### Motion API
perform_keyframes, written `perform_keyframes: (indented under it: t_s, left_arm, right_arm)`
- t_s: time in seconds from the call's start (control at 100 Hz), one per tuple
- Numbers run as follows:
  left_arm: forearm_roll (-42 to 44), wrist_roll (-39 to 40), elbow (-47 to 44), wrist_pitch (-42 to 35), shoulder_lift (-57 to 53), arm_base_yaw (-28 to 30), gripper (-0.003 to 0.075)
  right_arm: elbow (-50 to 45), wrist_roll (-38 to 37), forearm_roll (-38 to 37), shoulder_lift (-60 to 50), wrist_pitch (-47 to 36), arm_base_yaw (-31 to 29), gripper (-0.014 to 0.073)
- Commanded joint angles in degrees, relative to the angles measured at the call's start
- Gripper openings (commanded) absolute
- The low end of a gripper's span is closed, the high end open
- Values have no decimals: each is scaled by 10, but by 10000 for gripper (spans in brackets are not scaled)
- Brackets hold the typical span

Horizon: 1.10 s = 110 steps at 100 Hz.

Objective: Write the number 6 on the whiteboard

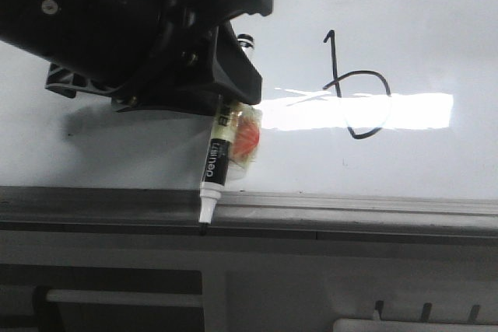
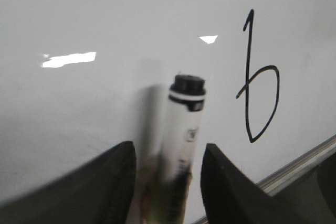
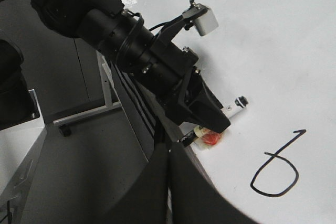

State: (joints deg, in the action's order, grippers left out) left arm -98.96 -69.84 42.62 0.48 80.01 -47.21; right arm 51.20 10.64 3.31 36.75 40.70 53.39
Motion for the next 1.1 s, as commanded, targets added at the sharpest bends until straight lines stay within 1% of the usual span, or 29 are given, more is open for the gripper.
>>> perform_keyframes:
  t_s: [0.0,0.09,0.16,0.23,0.36,0.43,0.55,0.74,0.79,0.86,0.89,0.91,0.96,0.98,1.01,1.05,1.06,1.09]
  left_arm:
    - [0,0,1,-157,11,16,340]
    - [0,0,1,-157,11,16,346]
    - [0,0,1,-157,11,16,372]
    - [0,0,1,-158,11,16,418]
    - [0,0,2,-162,11,16,530]
    - [0,0,5,-163,6,16,565]
    - [2,0,14,-161,-24,9,568]
    - [41,-4,20,-160,-115,-12,557]
    - [49,-11,20,-157,-141,-19,532]
    - [50,-36,20,-156,-177,-25,455]
    - [50,-50,18,-156,-191,-28,398]
    - [50,-57,14,-156,-202,-28,372]
    - [50,-71,3,-156,-229,-31,258]
    - [50,-76,-4,-155,-242,-31,227]
    - [50,-83,-17,-155,-258,-31,150]
    - [50,-90,-34,-155,-284,-31,74]
    - [50,-91,-42,-155,-293,-31,45]
    - [50,-94,-58,-152,-311,-31,-10]
  right_arm:
    - [14,-1,-3,1,-44,-4,-62]
    - [14,-1,-3,1,-45,-4,-62]
    - [14,-1,-3,1,-45,-4,-62]
    - [14,-1,-3,1,-45,-4,-62]
    - [14,-1,-3,1,-45,-4,-62]
    - [14,-1,-3,1,-45,-4,-62]
    - [14,-1,-3,1,-45,-4,-62]
    - [14,-1,-3,-2,-45,-4,-62]
    - [14,-1,-3,-6,-45,-4,-62]
    - [14,-1,-14,-17,-46,-4,-62]
    - [14,-1,-22,-24,-45,-4,-62]
    - [14,-1,-28,-29,-45,-4,-62]
    - [9,-1,-49,-46,-41,-4,-62]
    - [6,-1,-59,-55,-39,-4,-61]
    - [0,-3,-74,-67,-35,-4,-56]
    - [-11,-23,-104,-88,-27,-4,-50]
    - [-13,-28,-110,-92,-24,-4,-50]
    - [-25,-56,-134,-112,-16,-4,-50]
